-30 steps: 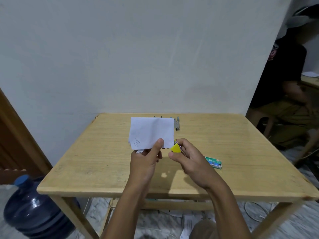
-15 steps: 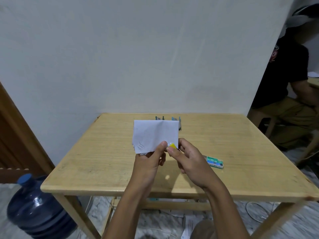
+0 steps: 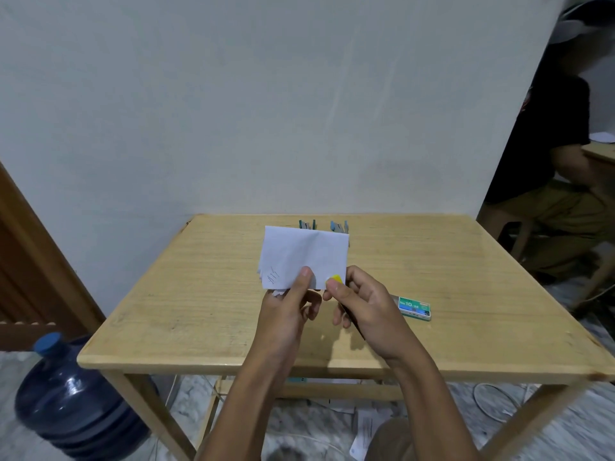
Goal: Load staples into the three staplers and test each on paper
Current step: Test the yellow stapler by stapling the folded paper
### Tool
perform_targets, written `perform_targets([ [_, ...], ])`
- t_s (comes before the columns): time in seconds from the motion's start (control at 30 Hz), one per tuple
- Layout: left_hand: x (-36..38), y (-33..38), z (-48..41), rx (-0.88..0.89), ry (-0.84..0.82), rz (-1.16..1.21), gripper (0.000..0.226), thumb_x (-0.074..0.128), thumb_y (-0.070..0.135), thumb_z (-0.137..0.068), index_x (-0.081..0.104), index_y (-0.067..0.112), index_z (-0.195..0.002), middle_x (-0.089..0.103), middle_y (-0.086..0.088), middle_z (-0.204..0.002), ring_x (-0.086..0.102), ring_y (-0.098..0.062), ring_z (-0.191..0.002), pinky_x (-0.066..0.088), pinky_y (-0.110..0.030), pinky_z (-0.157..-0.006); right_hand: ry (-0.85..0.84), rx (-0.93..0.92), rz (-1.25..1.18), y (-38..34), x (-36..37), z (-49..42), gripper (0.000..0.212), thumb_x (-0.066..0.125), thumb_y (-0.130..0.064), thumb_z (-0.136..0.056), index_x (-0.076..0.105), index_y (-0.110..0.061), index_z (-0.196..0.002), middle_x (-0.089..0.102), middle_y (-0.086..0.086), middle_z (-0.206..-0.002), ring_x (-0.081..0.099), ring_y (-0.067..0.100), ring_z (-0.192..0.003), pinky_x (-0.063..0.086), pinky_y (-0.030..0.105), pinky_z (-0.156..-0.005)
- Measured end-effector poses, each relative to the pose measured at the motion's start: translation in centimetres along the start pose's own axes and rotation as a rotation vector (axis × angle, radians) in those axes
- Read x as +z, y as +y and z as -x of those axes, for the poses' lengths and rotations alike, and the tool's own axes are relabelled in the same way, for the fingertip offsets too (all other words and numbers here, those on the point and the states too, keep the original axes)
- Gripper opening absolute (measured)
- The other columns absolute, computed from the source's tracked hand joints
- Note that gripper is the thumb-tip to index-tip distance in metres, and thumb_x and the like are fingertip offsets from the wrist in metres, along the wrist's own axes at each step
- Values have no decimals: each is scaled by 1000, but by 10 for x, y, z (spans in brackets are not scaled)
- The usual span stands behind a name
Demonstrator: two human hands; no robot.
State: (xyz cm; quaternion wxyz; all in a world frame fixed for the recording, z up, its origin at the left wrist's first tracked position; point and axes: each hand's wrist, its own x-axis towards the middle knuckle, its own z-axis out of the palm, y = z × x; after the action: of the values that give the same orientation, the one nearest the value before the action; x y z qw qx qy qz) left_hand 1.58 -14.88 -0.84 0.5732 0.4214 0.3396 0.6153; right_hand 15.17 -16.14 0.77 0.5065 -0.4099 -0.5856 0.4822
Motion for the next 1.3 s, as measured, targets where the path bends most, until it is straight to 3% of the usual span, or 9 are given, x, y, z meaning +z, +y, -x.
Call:
perform_targets([
  [0.33, -3, 0, 1, 16, -16, -16, 30, 63, 31, -86, 67, 13, -110, 63, -3, -88, 43, -16, -63, 36, -28, -57, 42, 19, -63, 7, 4, 1, 24, 63, -39, -84, 63, -16, -91, 66, -5, -74, 57, 7, -75, 41, 20, -55],
  [0.43, -2, 0, 2, 13, -14, -17, 28, 63, 30, -87, 66, 13, -109, 63, -3, -87, 43, -15, -63, 36, -28, -56, 55, 9, -59, 8, 5, 2, 29, 68, -39, -88, 65, -11, -96, 68, -3, -76, 58, 4, -71, 40, 19, -55],
  [0.5, -2, 0, 2, 13, -15, -23, 29, 63, 28, -89, 66, 11, -112, 63, -5, -90, 45, -15, -64, 37, -28, -57, 82, -14, -81, 7, 6, 3, 25, 65, -28, -92, 63, -4, -97, 67, 2, -76, 58, -1, -63, 40, 13, -54],
  [0.67, -1, 3, 4, 9, 19, -20, 22, 60, 22, -93, 66, 12, -111, 60, -3, -84, 43, -14, -60, 39, -29, -60, 71, -15, -95, 7, 8, 5, 15, 62, -29, -93, 64, -14, -93, 65, 2, -76, 63, 10, -63, 40, 12, -49],
  [0.8, 1, 6, 4, -31, 70, 57, 10, 58, 18, -95, 65, 15, -101, 57, 1, -78, 41, -13, -55, 38, -27, -58, 199, -1, -276, 7, 6, 7, 37, 71, -51, -80, 61, -17, -88, 56, 3, -77, 40, 10, -39, 25, 19, -39],
  [0.9, -1, 6, 4, -72, 100, 73, 10, 59, 19, -95, 66, 16, -101, 54, 3, -75, 41, -12, -54, 37, -27, -60, 327, 40, -290, 5, 3, 5, 33, 74, -56, -75, 68, -26, -86, 49, 10, -83, 24, 9, -41, 19, 25, -43],
  [1.07, -2, 4, 7, -133, 18, 4, 21, 61, 23, -94, 69, 14, -111, 58, -1, -81, 43, -14, -57, 36, -29, -60, 309, 60, -144, 5, -1, 0, 5, 70, -21, -90, 69, -19, -94, 58, -17, -53, 49, -2, -42, 35, 12, -49],
  [1.2, -17, 15, 4, -198, -14, -115, 18, 63, 29, -91, 68, 16, -103, 67, 1, -82, 57, -18, -66, 43, -30, -65, 267, 54, 8, 3, -18, -4, 6, 70, -23, -91, 73, -19, -93, 67, -18, -67, 57, -3, -58, 44, 16, -59],
  [1.3, -38, 27, -5, -151, -70, -354, 24, 67, 31, -89, 69, 20, -111, 74, -4, -102, 66, -26, -86, 50, -41, -75, 167, 80, 153, -6, -37, -7, 11, 71, -26, -90, 74, -18, -97, 69, -13, -84, 60, 2, -70, 46, 19, -69],
])
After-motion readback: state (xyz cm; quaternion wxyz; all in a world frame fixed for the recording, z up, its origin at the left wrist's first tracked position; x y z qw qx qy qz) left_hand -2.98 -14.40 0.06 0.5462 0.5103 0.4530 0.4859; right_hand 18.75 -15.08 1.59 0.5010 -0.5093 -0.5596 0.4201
